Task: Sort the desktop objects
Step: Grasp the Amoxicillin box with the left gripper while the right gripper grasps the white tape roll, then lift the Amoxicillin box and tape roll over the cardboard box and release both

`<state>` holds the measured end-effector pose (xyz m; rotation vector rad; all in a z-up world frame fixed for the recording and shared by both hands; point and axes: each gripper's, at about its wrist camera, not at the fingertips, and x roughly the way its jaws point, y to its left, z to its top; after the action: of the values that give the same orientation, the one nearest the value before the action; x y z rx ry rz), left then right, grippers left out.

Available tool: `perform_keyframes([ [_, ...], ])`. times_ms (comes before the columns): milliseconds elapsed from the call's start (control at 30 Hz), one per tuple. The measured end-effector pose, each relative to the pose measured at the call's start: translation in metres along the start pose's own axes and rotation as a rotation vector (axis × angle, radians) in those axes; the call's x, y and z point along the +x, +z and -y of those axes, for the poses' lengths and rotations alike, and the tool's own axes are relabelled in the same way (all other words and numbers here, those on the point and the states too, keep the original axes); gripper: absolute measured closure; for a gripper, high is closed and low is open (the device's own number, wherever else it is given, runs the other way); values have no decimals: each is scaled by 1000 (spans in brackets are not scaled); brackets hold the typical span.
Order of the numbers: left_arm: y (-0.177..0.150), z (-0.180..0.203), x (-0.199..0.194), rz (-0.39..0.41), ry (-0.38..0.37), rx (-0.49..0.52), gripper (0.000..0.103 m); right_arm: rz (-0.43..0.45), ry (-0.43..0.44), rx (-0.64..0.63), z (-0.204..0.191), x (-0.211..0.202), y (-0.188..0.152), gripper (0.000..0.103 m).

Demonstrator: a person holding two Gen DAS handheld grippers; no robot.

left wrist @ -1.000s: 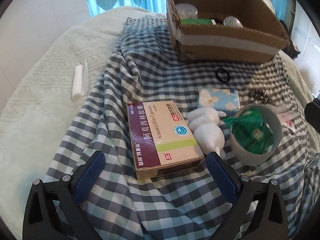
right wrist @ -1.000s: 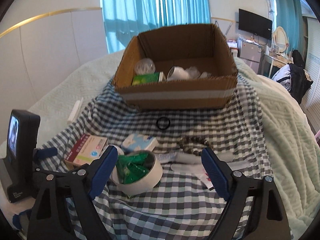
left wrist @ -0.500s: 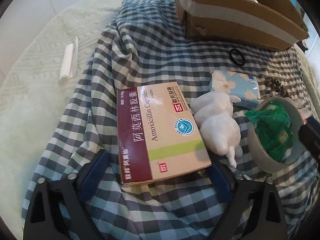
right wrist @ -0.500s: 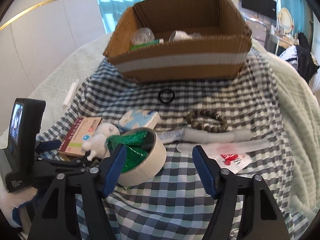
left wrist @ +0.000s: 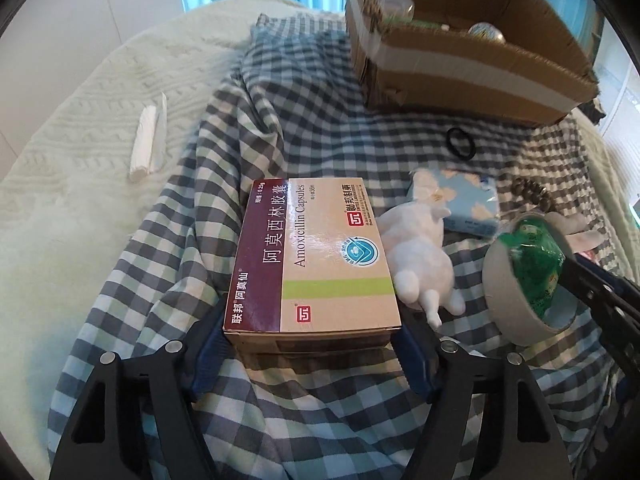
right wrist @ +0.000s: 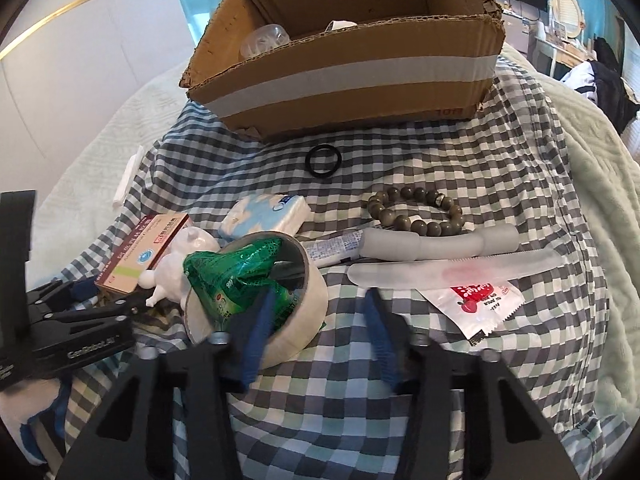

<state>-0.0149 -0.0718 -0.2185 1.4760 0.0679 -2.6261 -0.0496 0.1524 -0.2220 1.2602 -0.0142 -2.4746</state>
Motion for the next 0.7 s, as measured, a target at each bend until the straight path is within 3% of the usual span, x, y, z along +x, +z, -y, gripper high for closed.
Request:
perform_keyframes([
  [100,-3,1,-12,49,0,6,28,-4,-4,-4,1,1,-1,93],
  [200,-4,0,-25,104,-3,12,28,19,-21,-16,-2,-4,-3,99],
  [700,-11,8,-79,330,-24,56,28,235,-59,-19,-9,-70,-5,100],
])
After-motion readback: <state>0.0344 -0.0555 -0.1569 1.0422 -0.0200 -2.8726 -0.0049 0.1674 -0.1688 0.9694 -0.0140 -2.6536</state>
